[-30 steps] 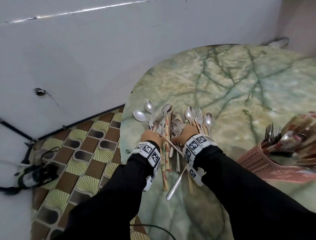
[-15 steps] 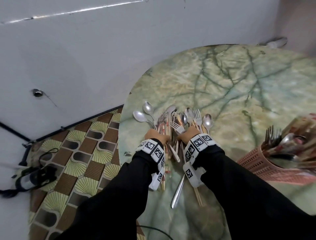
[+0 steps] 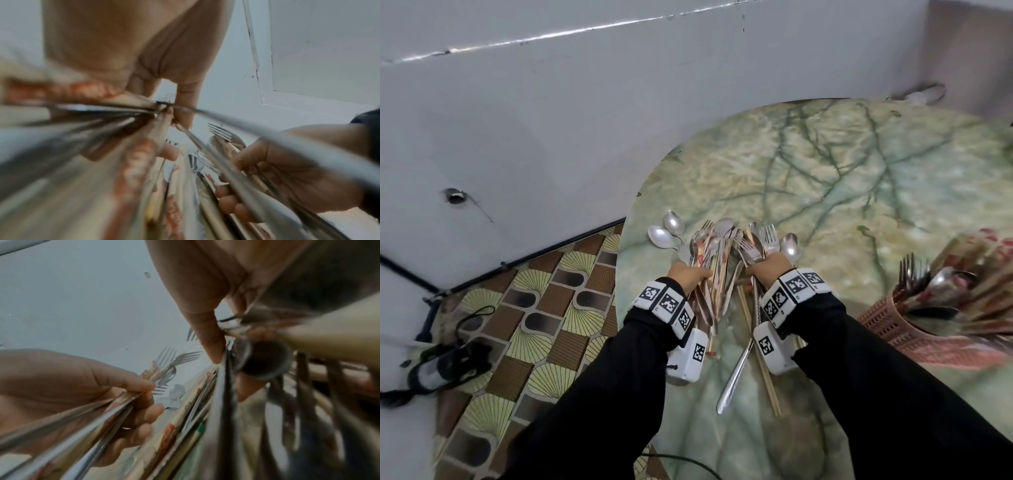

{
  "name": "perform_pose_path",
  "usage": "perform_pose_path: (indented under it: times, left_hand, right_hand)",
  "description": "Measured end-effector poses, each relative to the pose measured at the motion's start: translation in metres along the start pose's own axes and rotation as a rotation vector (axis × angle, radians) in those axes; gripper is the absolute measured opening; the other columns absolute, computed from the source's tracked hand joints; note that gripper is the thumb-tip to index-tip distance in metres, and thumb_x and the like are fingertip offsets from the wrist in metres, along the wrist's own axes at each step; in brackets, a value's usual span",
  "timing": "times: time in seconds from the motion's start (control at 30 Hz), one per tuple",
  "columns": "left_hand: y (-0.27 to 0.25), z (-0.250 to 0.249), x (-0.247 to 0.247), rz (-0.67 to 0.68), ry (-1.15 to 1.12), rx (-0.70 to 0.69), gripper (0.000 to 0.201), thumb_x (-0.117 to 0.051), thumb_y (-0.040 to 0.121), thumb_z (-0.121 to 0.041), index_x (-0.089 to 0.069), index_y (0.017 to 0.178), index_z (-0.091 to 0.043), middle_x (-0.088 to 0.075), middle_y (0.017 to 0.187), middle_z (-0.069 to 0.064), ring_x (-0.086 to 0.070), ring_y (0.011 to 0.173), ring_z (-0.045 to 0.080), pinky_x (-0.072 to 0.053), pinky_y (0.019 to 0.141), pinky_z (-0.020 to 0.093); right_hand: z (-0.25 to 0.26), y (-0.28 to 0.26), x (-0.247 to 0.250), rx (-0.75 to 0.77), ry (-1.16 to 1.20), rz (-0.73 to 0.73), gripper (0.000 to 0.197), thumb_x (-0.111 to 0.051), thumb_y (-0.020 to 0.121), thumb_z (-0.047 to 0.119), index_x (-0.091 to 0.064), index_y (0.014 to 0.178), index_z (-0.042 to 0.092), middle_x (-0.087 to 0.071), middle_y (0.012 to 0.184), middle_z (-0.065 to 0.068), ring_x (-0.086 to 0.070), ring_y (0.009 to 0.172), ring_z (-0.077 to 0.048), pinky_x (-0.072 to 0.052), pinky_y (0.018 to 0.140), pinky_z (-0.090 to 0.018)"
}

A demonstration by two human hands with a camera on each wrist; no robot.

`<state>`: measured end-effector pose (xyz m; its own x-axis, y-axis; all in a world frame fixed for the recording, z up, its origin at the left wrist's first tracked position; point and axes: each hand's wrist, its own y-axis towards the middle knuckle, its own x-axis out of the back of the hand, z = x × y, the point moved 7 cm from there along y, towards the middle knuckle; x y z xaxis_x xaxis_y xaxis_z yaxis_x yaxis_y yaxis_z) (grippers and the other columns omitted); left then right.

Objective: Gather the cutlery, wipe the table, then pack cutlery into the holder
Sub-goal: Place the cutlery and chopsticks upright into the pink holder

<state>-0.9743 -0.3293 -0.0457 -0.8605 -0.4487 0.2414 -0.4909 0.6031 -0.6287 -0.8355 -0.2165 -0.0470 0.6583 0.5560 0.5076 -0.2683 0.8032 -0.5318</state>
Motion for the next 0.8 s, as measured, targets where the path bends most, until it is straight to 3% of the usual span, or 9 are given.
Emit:
perform_pose_path:
  times: [0.07, 0.13, 0.2, 0.27, 0.33, 0.43, 0.6, 0.67, 0.8]
  left_hand:
    - [-0.004, -0.003, -0.005, 0.043, -0.097, -0.012, 0.03, -0.051, 0.091, -0.006, -0.042, 0.116, 0.009, -0.065, 0.059, 0.008, -0.059, 0.052, 0.018, -0.052, 0.064, 0.029]
    - [-0.013, -0.009, -0.007, 0.076, -0.154, -0.038, 0.008, -0.043, 0.094, -0.001, -0.044, 0.1, 0.004, -0.059, 0.065, 0.013, -0.058, 0.037, 0.015, -0.053, 0.049, 0.026]
    - [-0.019, -0.017, -0.006, 0.076, -0.172, -0.099, 0.016, -0.039, 0.094, 0.003, -0.043, 0.08, -0.002, -0.051, 0.065, 0.012, -0.055, 0.031, 0.012, -0.049, 0.037, 0.02]
    - [-0.025, -0.027, -0.005, 0.071, -0.166, -0.182, 0.02, -0.038, 0.093, 0.007, -0.043, 0.077, -0.004, -0.045, 0.063, 0.011, -0.053, 0.029, 0.009, -0.047, 0.036, 0.018]
    - [-0.031, -0.035, -0.005, 0.079, -0.191, -0.249, 0.013, -0.036, 0.094, 0.006, -0.041, 0.094, -0.006, -0.042, 0.061, 0.008, -0.05, 0.029, 0.008, -0.046, 0.036, 0.02]
    - [-0.042, -0.048, -0.006, 0.079, -0.268, -0.312, 0.02, -0.034, 0.095, 0.002, -0.033, 0.107, -0.015, -0.036, 0.059, 0.004, -0.042, 0.029, 0.007, -0.042, 0.035, 0.02]
    - [-0.074, -0.078, -0.01, 0.079, -0.299, -0.438, 0.011, -0.042, 0.095, -0.005, -0.042, 0.088, -0.015, -0.034, 0.058, 0.0, -0.032, 0.033, 0.005, -0.031, 0.036, 0.018]
    - [-0.09, -0.089, -0.016, 0.1, -0.327, -0.497, 0.012, -0.045, 0.094, -0.007, -0.045, 0.084, -0.014, -0.035, 0.056, -0.001, -0.031, 0.033, 0.004, -0.028, 0.036, 0.018]
    - [-0.122, -0.108, -0.034, 0.208, -0.498, -0.538, 0.018, -0.039, 0.092, -0.003, -0.055, 0.096, -0.01, -0.035, 0.052, -0.005, -0.031, 0.035, 0.004, -0.025, 0.037, 0.017]
  right_hand:
    - [0.006, -0.011, 0.009, 0.027, -0.068, -0.027, 0.013, -0.064, 0.077, 0.013, -0.057, 0.074, 0.003, -0.059, 0.073, -0.012, -0.058, 0.069, -0.025, -0.048, 0.065, -0.031]
    - [0.011, -0.019, 0.016, 0.052, -0.034, -0.038, 0.007, -0.059, 0.081, 0.009, -0.057, 0.079, 0.003, -0.054, 0.069, -0.009, -0.053, 0.064, -0.022, -0.041, 0.057, -0.025]
    - [0.014, -0.022, 0.022, 0.068, 0.027, -0.061, 0.014, -0.056, 0.081, 0.0, -0.052, 0.068, 0.004, -0.052, 0.058, -0.003, -0.049, 0.053, -0.016, -0.038, 0.05, -0.024]
    - [0.016, -0.024, 0.025, 0.055, 0.104, -0.043, 0.023, -0.054, 0.08, -0.009, -0.048, 0.062, 0.004, -0.054, 0.04, -0.001, -0.052, 0.039, -0.014, -0.046, 0.047, -0.026]
    - [0.02, -0.027, 0.028, 0.07, 0.167, -0.034, 0.012, -0.056, 0.073, -0.011, -0.051, 0.069, 0.0, -0.058, 0.043, -0.007, -0.061, 0.047, -0.024, -0.057, 0.057, -0.033]
    - [0.029, -0.033, 0.035, 0.14, 0.236, -0.034, 0.011, -0.054, 0.064, -0.008, -0.052, 0.063, 0.003, -0.056, 0.054, -0.014, -0.06, 0.064, -0.036, -0.055, 0.072, -0.052]
    - [0.046, -0.06, 0.051, 0.221, 0.625, -0.002, 0.02, -0.044, 0.089, -0.001, -0.045, 0.073, 0.01, -0.041, 0.041, 0.002, -0.039, 0.03, -0.012, -0.034, 0.036, -0.019]
    - [0.053, -0.075, 0.062, 0.262, 0.745, 0.013, 0.018, -0.042, 0.088, -0.002, -0.046, 0.074, 0.009, -0.038, 0.038, 0.005, -0.035, 0.028, -0.008, -0.03, 0.034, -0.016]
    - [0.067, -0.113, 0.084, 0.363, 0.907, 0.086, 0.022, -0.034, 0.087, -0.004, -0.051, 0.077, 0.004, -0.036, 0.046, -0.001, -0.035, 0.03, -0.008, -0.029, 0.034, -0.016]
